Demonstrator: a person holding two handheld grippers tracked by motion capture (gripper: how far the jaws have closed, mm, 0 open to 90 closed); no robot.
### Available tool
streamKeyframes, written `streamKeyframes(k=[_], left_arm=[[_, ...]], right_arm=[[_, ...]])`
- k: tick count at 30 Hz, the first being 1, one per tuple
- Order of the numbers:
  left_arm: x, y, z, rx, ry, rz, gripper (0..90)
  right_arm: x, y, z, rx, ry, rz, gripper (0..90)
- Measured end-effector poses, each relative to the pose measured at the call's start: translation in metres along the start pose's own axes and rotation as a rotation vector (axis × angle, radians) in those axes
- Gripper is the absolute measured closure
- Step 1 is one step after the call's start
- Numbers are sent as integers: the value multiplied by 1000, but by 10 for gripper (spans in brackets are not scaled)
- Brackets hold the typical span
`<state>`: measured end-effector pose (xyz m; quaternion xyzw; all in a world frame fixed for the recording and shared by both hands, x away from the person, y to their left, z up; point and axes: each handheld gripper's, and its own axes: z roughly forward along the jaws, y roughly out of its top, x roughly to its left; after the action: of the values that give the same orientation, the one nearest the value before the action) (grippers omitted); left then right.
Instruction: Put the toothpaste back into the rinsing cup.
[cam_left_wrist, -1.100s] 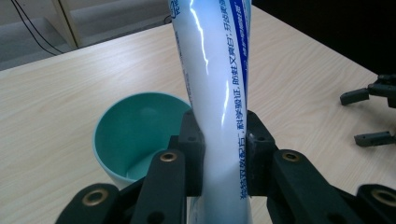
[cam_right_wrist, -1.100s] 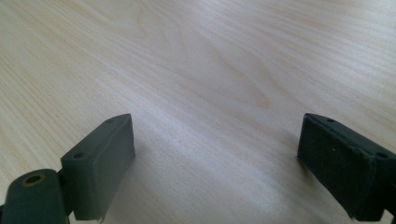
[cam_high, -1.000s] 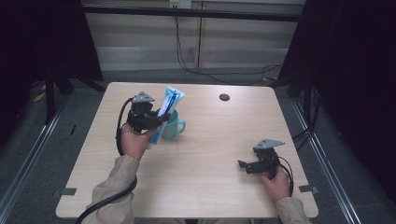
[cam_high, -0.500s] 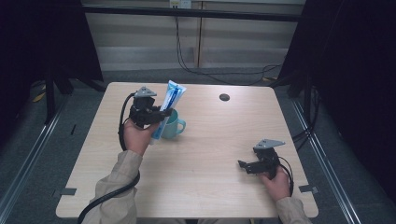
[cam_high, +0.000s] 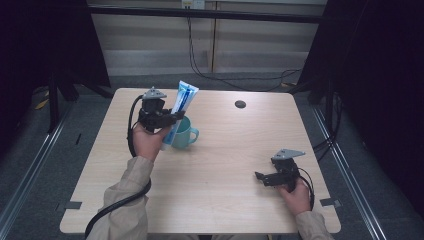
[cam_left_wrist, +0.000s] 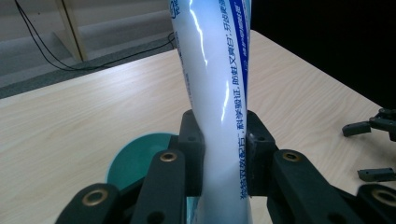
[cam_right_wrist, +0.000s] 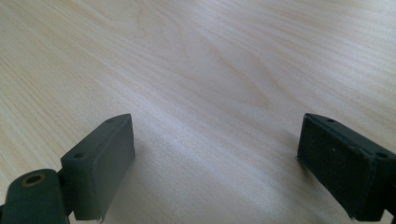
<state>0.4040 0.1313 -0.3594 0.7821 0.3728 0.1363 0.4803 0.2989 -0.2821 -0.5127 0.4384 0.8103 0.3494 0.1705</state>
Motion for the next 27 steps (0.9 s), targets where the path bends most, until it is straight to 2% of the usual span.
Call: streamKeyframes(k=[16, 21, 27], left_arm=[[6, 13, 2, -27, 10, -18, 741], [6, 18, 3, -29, 17, -8, 742], [6, 23, 6, -39, 5, -18, 741]], right_arm=[[0, 0, 0, 0, 0, 0, 104], [0, 0, 0, -1, 0, 0, 105], [0, 0, 0, 0, 0, 1, 104]])
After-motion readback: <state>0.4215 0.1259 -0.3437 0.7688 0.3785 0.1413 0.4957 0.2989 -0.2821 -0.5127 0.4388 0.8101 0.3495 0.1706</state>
